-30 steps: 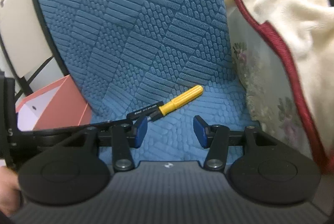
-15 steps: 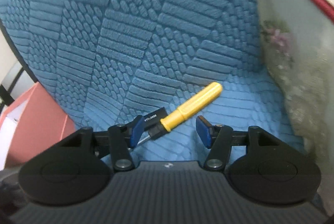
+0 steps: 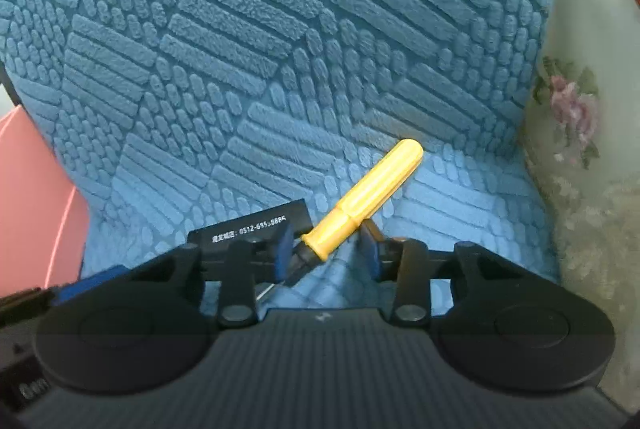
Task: Organize rigid objects
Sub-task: 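Grasp the black USB stick with the left gripper while the right grasps the yellow screwdriver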
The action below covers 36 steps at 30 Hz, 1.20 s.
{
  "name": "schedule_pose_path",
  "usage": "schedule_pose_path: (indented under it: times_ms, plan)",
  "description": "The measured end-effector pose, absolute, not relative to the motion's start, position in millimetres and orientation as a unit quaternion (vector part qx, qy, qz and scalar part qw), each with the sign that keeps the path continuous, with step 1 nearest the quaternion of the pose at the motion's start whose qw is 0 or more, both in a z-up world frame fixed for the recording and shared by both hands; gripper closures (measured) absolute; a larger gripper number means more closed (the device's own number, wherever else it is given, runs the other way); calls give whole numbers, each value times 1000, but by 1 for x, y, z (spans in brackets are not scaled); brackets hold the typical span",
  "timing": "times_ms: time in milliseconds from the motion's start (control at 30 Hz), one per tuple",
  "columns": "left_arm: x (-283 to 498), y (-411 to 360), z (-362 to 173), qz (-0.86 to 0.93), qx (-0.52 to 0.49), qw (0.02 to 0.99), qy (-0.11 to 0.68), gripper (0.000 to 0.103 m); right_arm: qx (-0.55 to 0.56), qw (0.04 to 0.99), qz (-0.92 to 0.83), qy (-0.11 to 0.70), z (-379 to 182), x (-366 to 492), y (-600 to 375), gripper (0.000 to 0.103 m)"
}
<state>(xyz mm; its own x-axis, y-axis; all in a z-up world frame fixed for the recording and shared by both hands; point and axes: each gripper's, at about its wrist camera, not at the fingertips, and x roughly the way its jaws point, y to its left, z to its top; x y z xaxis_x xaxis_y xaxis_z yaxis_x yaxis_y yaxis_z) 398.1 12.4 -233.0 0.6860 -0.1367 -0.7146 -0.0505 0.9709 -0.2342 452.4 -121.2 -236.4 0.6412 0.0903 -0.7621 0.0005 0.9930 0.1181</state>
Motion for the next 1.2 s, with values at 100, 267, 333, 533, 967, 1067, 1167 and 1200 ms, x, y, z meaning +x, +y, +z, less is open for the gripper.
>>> schedule_pose_path:
  times_ms: [100, 267, 333, 533, 967, 1067, 1167, 1200]
  plan:
    - [398, 14, -232, -24, -129, 909, 394, 67, 56, 903, 22, 426, -231, 446, -133, 73]
    - [397, 11, -230, -38, -151, 906, 393, 66, 42, 905, 27, 423, -221, 428, -156, 77]
    - [400, 8, -230, -41, -154, 906, 393, 64, 22, 910, 23, 414, -214, 419, -168, 81]
    - [406, -13, -230, -58, -141, 909, 388, 41, 25, 910, 27, 414, -204, 403, -198, 81]
    - [424, -34, -240, -44, -95, 919, 380, 26, 25, 903, 27, 428, -219, 399, -188, 81]
    - [428, -41, -242, -41, -82, 920, 382, 21, 34, 902, 29, 430, -219, 398, -188, 81]
    - [429, -47, -243, -41, -69, 921, 382, 18, 40, 901, 30, 431, -218, 395, -191, 81]
    - [430, -50, -243, -39, -64, 921, 382, 17, 42, 901, 30, 431, -218, 395, -191, 81]
